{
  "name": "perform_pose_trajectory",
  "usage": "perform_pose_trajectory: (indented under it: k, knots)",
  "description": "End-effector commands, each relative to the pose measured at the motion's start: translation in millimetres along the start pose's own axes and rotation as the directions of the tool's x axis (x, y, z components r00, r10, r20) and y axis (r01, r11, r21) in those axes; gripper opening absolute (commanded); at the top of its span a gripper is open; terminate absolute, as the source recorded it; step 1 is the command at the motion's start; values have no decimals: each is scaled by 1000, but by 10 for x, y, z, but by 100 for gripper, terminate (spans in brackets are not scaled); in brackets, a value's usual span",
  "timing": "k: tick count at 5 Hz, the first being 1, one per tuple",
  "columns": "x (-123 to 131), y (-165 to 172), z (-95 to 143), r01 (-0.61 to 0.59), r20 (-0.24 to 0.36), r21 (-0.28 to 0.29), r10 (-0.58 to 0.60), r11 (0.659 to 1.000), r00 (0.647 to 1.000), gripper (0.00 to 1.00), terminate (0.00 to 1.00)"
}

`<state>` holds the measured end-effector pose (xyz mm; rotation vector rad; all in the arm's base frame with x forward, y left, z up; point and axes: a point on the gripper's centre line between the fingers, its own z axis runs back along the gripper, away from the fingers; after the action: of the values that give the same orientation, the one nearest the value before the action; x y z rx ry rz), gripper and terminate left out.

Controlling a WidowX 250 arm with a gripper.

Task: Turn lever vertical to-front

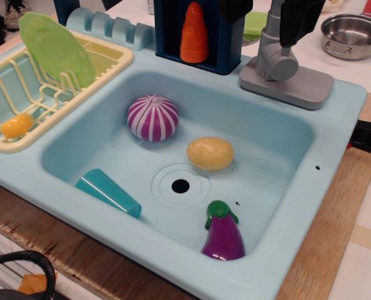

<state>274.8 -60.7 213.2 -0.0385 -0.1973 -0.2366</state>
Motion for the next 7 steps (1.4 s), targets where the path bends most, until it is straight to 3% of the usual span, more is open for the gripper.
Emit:
perform_pose_trajectory:
  k: [1,3,5,6,7]
  knots:
    - [0,0,0,0,0,0,0,1000,1000,100,0]
    - [264,-42,15,53,58,24,-54,998,997,100,0]
    - [455,-3,5,57,44,26,-58,998,997,100,0]
    - [457,-2,-71,1,48,46,-3,999,999,0,0]
    - [408,-15,-146,-40,46,57,37,998,998,0,0]
